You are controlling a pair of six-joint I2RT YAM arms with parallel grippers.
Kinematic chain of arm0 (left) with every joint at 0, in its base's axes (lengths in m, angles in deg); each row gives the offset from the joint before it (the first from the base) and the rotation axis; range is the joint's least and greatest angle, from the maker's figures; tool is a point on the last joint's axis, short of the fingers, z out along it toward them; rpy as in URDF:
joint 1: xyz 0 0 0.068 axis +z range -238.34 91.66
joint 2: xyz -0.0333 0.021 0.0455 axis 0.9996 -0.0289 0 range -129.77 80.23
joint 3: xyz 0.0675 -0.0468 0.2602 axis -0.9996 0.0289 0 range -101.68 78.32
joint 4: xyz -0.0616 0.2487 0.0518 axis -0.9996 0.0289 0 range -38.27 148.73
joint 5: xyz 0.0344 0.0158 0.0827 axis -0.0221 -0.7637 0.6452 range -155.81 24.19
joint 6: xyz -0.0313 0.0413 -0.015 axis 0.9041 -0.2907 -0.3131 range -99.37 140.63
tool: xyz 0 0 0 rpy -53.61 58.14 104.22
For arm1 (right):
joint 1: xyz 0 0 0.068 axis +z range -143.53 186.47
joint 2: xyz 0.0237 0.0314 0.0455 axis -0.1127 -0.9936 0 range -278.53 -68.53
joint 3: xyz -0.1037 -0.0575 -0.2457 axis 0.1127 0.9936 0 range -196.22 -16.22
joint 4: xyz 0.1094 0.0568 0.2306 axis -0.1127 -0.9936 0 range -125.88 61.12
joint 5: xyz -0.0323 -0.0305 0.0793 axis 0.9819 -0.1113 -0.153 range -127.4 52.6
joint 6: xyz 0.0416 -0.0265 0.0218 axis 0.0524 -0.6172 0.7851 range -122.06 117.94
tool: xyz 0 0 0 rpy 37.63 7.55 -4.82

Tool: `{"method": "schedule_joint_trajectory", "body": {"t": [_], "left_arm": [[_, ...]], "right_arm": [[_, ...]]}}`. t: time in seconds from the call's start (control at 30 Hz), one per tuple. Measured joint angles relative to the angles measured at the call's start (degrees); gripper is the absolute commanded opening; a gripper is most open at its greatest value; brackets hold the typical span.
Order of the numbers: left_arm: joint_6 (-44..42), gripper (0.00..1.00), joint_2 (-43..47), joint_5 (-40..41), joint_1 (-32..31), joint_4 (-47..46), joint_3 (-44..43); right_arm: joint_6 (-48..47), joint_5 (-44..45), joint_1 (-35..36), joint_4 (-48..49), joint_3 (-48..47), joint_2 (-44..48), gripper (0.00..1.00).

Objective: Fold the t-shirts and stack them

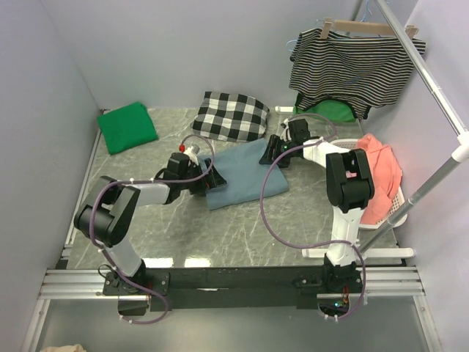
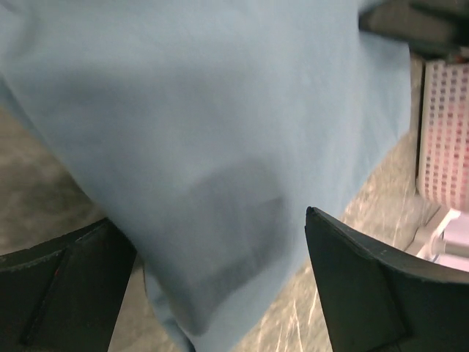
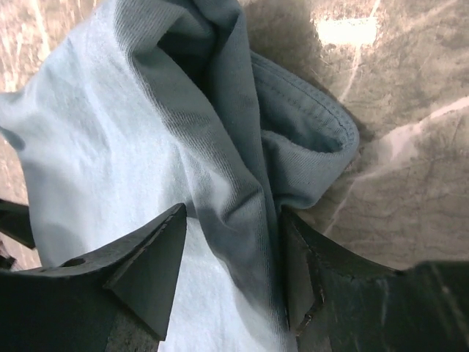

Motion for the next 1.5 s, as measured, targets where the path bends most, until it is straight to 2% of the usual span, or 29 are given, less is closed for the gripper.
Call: {"method": "schedule_joint_trajectory", "body": {"t": [0.13,0.27,0.3,0.33,0.37,0.4,0.43,0.6,0.8,0.97,1.17,1.27,1.5], "left_arm": [[1.3,0.99,-3.3,0.1,0.9,0.6,-3.6],[3.5,0.99,-8.5,-1.9,1.1,-4.7,-6.9],[3.9,0.95,-9.4,-2.2,1.0,-5.8,-7.4],[4.5,0.86,-10.4,-2.5,0.9,-7.2,-8.0],[4.8,0.42,-11.1,-2.7,0.8,-7.9,-8.5],[4.8,0.17,-11.8,-2.7,0.7,-8.3,-8.9],[5.3,0.01,-12.5,-2.6,0.6,-8.6,-9.3],[4.2,0.01,-15.0,-2.5,0.5,-2.8,-13.1],[-2.2,0.01,-11.2,0.6,2.6,14.1,-22.1],[-9.4,0.01,-4.4,4.4,10.5,27.0,-34.9],[-15.2,0.01,-3.6,8.3,22.3,30.9,-47.6],[-17.2,0.01,-7.8,8.3,27.9,32.1,-52.5],[-19.5,0.01,-26.7,7.8,37.2,34.2,-63.5]], "right_arm": [[-1.0,0.0,0.0,-0.7,0.0,0.1,0.60],[-1.5,-0.1,0.0,-0.9,0.0,0.2,0.60],[-1.6,-0.1,0.0,-1.1,0.0,0.3,0.59],[-1.8,-0.1,0.0,-1.1,0.1,0.4,0.59],[-1.8,-0.1,0.0,-1.2,0.2,0.5,0.59],[-1.8,-0.1,0.0,-1.2,0.4,0.6,0.59],[-1.8,-0.1,0.0,-1.3,0.7,0.8,0.59],[-1.8,0.2,0.0,-0.7,3.3,2.6,0.59],[-1.7,0.4,0.0,0.1,9.1,6.8,0.59],[-1.7,0.4,0.1,-0.3,12.9,9.8,0.59],[-1.8,0.3,0.8,-0.6,13.0,9.9,0.59],[-1.8,0.3,1.3,-0.6,13.0,9.9,0.59],[-1.8,0.2,1.8,-0.6,12.9,9.8,0.59]]}}
